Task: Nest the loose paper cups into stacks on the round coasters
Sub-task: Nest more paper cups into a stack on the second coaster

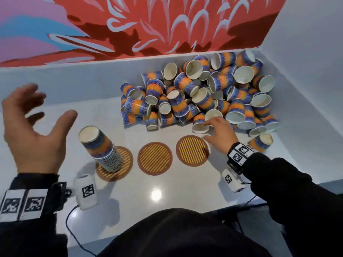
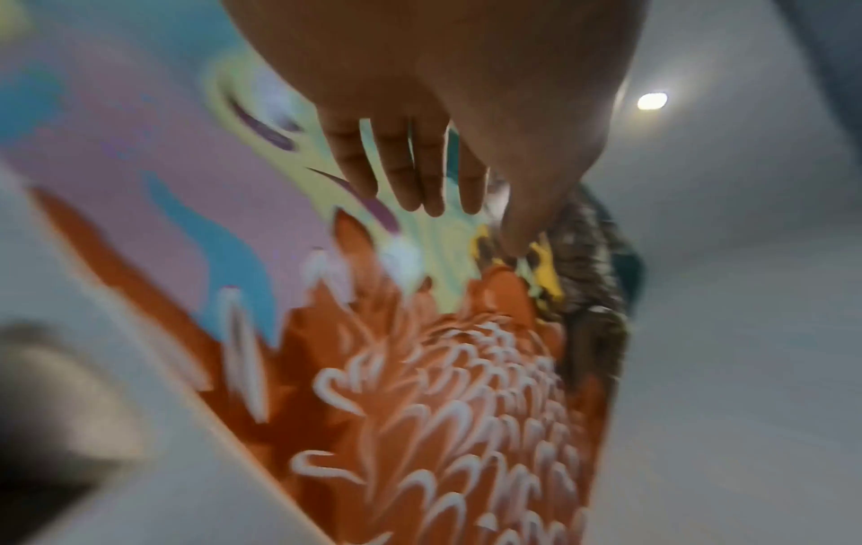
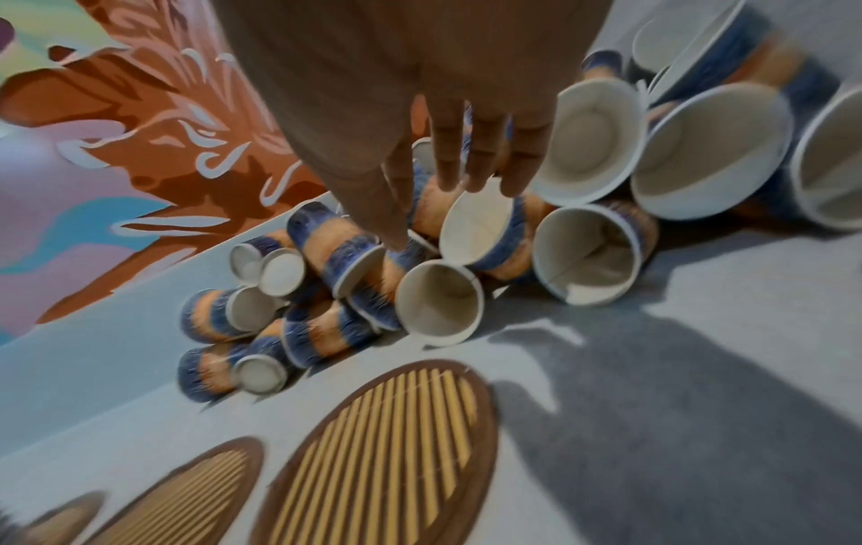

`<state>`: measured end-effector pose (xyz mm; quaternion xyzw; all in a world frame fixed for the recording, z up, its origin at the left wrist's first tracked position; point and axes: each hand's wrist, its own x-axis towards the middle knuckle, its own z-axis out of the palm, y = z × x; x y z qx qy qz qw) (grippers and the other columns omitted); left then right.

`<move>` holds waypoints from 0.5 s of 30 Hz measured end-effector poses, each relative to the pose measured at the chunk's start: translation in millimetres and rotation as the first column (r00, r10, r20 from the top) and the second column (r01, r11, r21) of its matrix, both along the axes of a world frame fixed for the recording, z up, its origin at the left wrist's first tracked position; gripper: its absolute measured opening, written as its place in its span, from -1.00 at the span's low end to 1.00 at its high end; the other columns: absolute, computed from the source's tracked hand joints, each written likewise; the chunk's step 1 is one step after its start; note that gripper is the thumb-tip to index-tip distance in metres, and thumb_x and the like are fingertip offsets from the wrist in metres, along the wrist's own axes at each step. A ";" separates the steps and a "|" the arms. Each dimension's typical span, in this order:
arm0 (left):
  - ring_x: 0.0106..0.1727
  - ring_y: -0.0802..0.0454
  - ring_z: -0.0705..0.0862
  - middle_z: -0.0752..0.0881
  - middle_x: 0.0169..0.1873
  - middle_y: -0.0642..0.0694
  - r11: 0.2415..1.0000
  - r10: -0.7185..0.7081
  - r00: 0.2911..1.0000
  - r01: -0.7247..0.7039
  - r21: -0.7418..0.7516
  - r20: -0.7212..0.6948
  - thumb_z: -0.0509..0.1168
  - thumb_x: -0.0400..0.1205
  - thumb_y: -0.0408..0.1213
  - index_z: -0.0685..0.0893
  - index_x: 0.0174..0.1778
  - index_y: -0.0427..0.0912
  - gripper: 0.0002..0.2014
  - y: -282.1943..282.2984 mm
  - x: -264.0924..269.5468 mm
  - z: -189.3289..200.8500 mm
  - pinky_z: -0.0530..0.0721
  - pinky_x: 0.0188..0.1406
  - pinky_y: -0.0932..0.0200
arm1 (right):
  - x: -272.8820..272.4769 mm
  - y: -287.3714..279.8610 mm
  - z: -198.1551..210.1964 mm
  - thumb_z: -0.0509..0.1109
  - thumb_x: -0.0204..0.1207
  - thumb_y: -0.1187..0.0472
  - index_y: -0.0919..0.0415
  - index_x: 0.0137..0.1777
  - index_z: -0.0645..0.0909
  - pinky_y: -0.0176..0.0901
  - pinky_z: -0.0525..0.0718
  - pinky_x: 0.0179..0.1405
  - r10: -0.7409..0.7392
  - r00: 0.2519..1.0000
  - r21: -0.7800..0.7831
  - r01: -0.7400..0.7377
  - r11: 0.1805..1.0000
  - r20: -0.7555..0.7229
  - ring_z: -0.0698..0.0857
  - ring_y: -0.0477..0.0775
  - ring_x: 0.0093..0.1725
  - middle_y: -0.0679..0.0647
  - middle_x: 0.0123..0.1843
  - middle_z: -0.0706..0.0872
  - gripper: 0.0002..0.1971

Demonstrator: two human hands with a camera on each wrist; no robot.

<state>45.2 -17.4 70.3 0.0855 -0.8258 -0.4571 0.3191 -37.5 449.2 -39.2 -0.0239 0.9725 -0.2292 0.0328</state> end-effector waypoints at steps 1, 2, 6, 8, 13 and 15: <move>0.42 0.13 0.63 0.62 0.37 0.24 0.998 -0.005 0.997 0.000 -0.058 -0.081 0.46 0.64 0.27 0.58 0.55 0.11 -0.40 19.8 -1.9 19.3 0.54 0.40 0.29 | -6.3 10.1 3.2 0.70 0.44 0.18 0.09 0.37 0.73 0.23 0.58 0.48 -0.011 0.999 0.004 0.011 1.000 -0.031 0.61 0.32 0.44 0.18 0.43 0.64 -0.51; 0.29 0.08 0.67 0.65 0.28 0.16 0.990 -0.064 0.983 0.042 -0.132 -0.171 0.47 0.68 0.17 0.64 0.44 0.11 -0.55 45.4 -2.6 36.3 0.58 0.30 0.26 | -12.3 17.9 4.9 0.69 0.45 0.21 0.10 0.35 0.73 0.22 0.61 0.45 -0.008 0.999 0.012 0.009 1.000 -0.050 0.63 0.31 0.41 0.18 0.41 0.65 -0.55; -0.02 -0.04 0.72 0.72 0.05 -0.03 0.842 -0.457 0.879 0.381 -0.382 -0.132 0.49 0.71 -0.24 0.76 0.19 -0.18 -0.82 156.6 -23.7 49.9 0.71 -0.02 -0.04 | -26.6 29.0 -1.6 0.58 0.57 0.16 0.02 0.28 0.73 0.21 0.71 0.30 0.056 0.998 0.176 -0.059 0.983 0.023 0.69 0.25 0.35 0.09 0.42 0.64 -0.70; 0.04 0.05 0.70 0.67 0.18 0.02 0.705 -0.566 0.796 0.601 -0.377 0.213 0.49 0.68 -0.14 0.74 0.27 -0.04 -0.75 197.5 -44.0 20.7 0.73 0.05 -0.12 | -28.0 28.9 -9.8 0.56 0.58 0.13 -0.01 0.27 0.73 0.22 0.75 0.26 0.070 0.996 0.255 -0.080 0.964 0.048 0.72 0.27 0.33 0.07 0.41 0.66 -0.73; 0.60 -0.17 0.50 0.28 0.69 -0.07 0.416 -0.434 0.545 0.828 -0.377 0.717 0.41 0.72 -0.11 0.57 0.57 0.08 -0.54 270.6 -87.5 -77.5 0.56 0.54 -0.11 | -29.4 31.2 -28.6 0.49 0.65 0.22 0.13 0.36 0.71 0.12 0.67 0.28 0.078 0.996 0.298 -0.087 0.951 0.041 0.69 0.30 0.35 0.18 0.36 0.69 -0.70; 0.65 -0.26 0.46 0.15 0.77 -0.13 0.381 -0.353 0.492 0.853 -0.358 0.796 0.39 0.70 -0.21 0.49 0.66 0.06 -0.44 284.9 -102.3 -104.1 0.56 0.58 -0.15 | -28.1 35.2 -30.2 0.47 0.65 0.27 0.17 0.33 0.70 0.10 0.64 0.25 0.077 0.996 0.261 -0.084 0.962 0.038 0.68 0.32 0.33 0.20 0.32 0.68 -0.73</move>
